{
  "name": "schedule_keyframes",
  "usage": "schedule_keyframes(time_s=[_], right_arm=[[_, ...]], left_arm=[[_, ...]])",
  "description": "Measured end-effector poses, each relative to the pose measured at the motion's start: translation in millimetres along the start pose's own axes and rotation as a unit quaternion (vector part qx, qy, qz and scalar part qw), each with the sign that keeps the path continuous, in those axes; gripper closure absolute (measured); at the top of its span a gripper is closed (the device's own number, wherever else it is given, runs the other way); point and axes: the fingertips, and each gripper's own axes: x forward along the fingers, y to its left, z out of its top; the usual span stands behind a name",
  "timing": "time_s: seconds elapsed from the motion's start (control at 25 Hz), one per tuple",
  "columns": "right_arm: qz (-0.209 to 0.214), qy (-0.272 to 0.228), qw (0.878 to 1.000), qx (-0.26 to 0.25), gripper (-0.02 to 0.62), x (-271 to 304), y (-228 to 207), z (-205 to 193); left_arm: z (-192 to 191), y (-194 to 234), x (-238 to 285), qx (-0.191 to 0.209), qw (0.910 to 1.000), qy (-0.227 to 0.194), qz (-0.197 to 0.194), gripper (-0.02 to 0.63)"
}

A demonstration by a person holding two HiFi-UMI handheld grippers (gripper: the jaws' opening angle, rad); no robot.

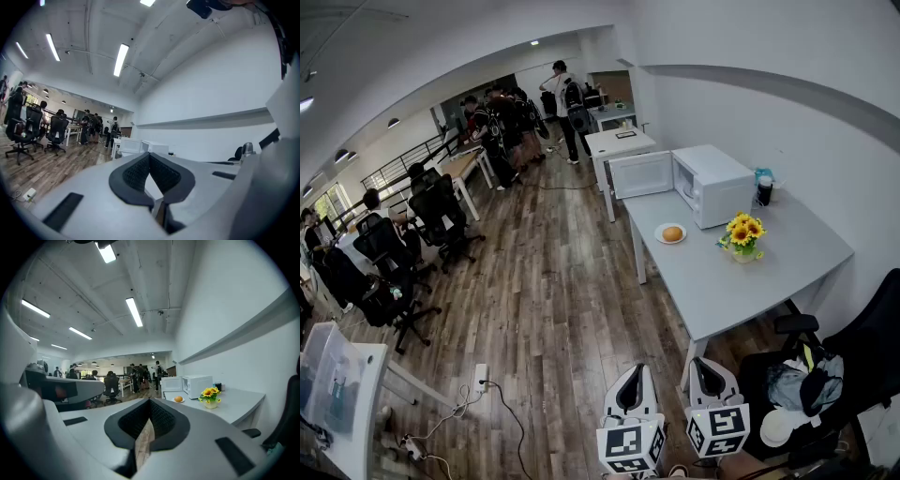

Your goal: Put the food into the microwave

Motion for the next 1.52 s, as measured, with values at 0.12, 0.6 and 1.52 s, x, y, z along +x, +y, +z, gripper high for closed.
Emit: schedule_keyframes(time_s=[0.12,0.6,1.52], right_arm=[[0.003,0.002,1.000,0.001,0.581,2.1,5.2,-0.6],[0.012,0.001,1.000,0.023,0.580,21.5,13.5,-2.9],[-0.004,0.038,0.999,0.023,0.580,98.3,42.5,-17.4]], left_arm=[[0.9,4.6,-0.5,0.001,1.0000,0.002,0.002,0.604],[0.9,24.2,9.2,-0.001,1.0000,0.005,0.007,0.604],[3.6,110.2,47.5,-0.006,0.9996,0.017,0.023,0.604]])
